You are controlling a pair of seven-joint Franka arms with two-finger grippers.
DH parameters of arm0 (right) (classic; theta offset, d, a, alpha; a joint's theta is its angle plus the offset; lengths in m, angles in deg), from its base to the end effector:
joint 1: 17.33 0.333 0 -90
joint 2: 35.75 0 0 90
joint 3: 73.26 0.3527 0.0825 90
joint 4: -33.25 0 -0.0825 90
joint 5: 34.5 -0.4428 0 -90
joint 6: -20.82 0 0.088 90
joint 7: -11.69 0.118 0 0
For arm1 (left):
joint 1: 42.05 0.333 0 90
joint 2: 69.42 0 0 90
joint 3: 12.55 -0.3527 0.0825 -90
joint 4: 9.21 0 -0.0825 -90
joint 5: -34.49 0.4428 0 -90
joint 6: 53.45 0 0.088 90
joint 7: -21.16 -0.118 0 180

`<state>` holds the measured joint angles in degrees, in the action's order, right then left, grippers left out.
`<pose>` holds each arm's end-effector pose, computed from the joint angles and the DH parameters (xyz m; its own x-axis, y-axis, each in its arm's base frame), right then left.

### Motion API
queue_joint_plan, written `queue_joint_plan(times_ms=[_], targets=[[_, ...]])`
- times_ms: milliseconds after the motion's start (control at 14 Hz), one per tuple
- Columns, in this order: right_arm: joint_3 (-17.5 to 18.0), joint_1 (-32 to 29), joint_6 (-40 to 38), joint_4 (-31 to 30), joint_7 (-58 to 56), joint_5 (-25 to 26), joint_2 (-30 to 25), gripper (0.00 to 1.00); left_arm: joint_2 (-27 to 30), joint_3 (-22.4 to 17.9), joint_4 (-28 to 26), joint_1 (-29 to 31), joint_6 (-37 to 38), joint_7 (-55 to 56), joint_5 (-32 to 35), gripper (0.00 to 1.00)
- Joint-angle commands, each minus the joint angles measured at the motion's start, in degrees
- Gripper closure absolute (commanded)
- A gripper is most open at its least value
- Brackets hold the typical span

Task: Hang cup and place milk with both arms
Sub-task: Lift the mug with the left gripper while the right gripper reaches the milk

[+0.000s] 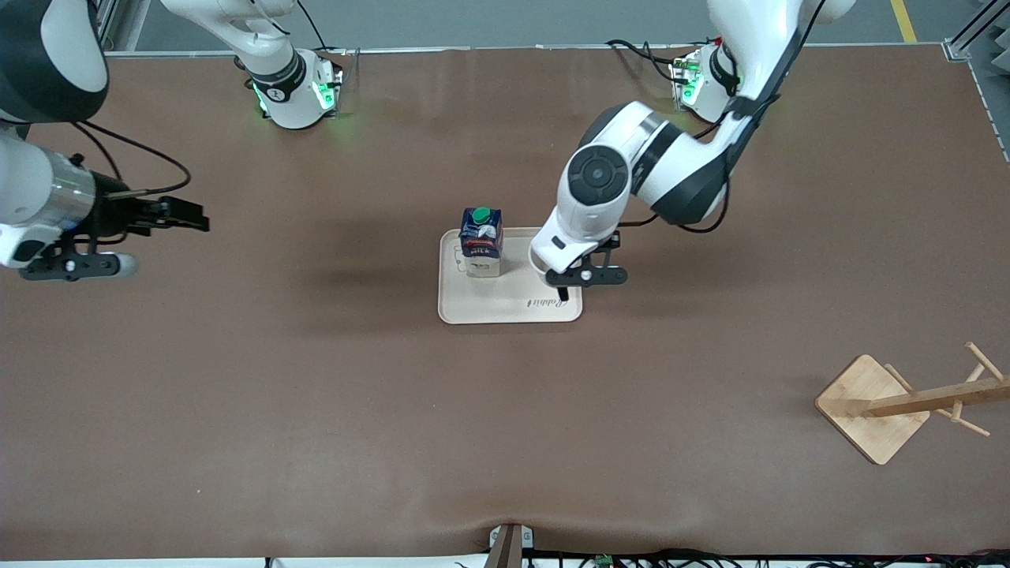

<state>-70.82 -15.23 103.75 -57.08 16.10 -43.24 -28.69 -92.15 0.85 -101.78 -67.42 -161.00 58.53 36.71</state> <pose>0.6275 0.0679 0.5632 0.9656 0.0202 -0.2593 -0.0159 -0.9905 -0.1363 0.5734 -0.4335 0.3895 0.9910 -0.0241 -0.1315 -0.0286 -0.9991 -0.0319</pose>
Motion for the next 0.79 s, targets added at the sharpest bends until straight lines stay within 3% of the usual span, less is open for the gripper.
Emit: queue_joint_plan(times_ms=[0,143,714], targets=[[-0.2,5.2,-0.1,0.6,10.6,-2.5,0.4,0.00,4.8,0.0,0.7,4.6,2.4,-6.1,0.8,1.00],[-0.2,9.1,1.6,0.6,14.7,-2.5,0.8,0.00,6.9,0.0,1.3,8.1,4.2,-10.5,0.5,1.00],[-0.2,13.2,2.0,0.5,16.8,-2.4,3.0,0.00,11.7,0.0,2.2,21.2,8.7,-29.8,0.7,1.00]])
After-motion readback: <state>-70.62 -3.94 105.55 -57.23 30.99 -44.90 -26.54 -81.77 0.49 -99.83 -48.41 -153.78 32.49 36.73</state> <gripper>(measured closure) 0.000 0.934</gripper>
